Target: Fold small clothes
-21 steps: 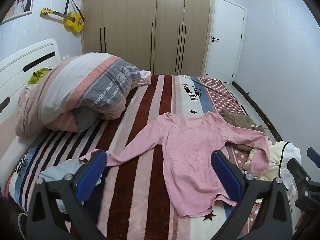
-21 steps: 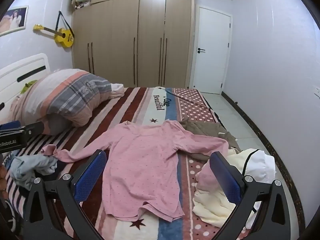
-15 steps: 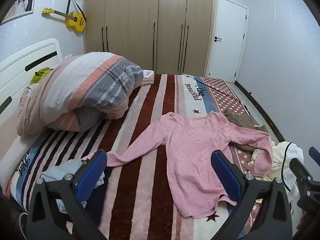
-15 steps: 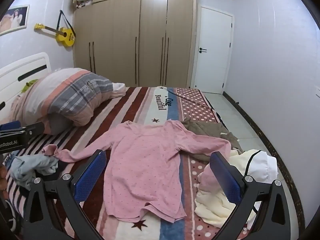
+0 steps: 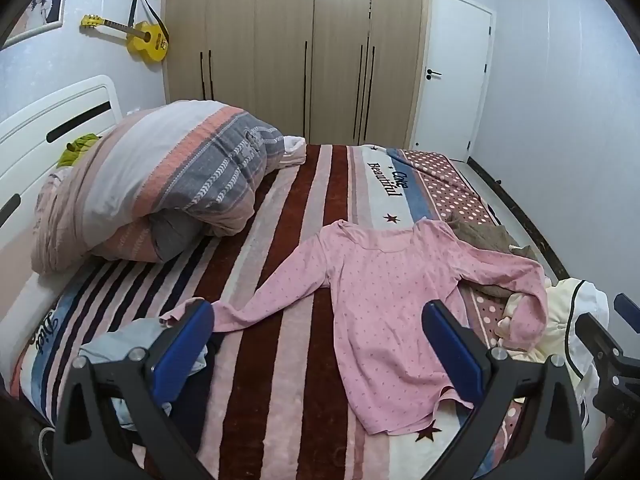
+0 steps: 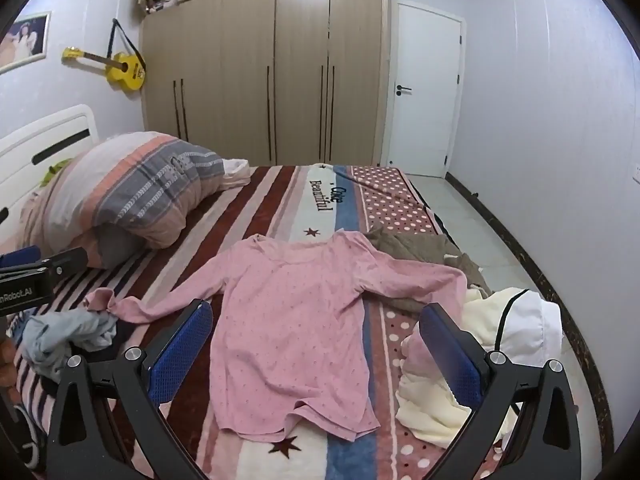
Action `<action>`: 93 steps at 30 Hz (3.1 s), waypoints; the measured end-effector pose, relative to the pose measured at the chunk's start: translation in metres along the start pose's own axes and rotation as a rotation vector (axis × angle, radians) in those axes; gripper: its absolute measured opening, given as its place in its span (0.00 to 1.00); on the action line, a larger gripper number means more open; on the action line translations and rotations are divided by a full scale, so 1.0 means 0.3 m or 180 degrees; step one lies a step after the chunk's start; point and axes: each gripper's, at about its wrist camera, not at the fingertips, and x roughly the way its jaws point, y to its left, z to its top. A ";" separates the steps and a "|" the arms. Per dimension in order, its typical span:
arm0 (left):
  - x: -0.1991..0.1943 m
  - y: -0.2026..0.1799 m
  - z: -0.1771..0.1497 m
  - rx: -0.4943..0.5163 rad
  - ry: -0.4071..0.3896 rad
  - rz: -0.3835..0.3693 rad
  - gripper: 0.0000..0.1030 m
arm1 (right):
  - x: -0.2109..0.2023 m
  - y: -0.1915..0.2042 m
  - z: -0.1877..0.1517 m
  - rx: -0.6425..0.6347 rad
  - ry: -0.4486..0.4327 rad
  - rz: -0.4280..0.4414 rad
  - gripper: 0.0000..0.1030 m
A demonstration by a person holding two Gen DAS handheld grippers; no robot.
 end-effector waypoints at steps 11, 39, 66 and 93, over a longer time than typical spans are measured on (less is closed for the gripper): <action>0.024 -0.008 -0.021 -0.0003 0.0042 0.0001 0.99 | 0.008 -0.003 -0.008 0.0016 0.0021 -0.0021 1.00; 0.038 -0.008 -0.023 -0.0005 0.0090 0.0014 0.99 | 0.021 -0.042 -0.006 0.0078 0.0064 -0.0049 1.00; 0.115 0.066 0.014 -0.0115 0.0305 -0.0174 0.99 | 0.098 0.056 0.029 0.0039 0.0080 0.0197 0.99; 0.656 0.594 -0.030 -0.1004 0.1290 0.0415 0.93 | 0.705 0.125 0.029 -0.0116 0.0967 0.0778 0.99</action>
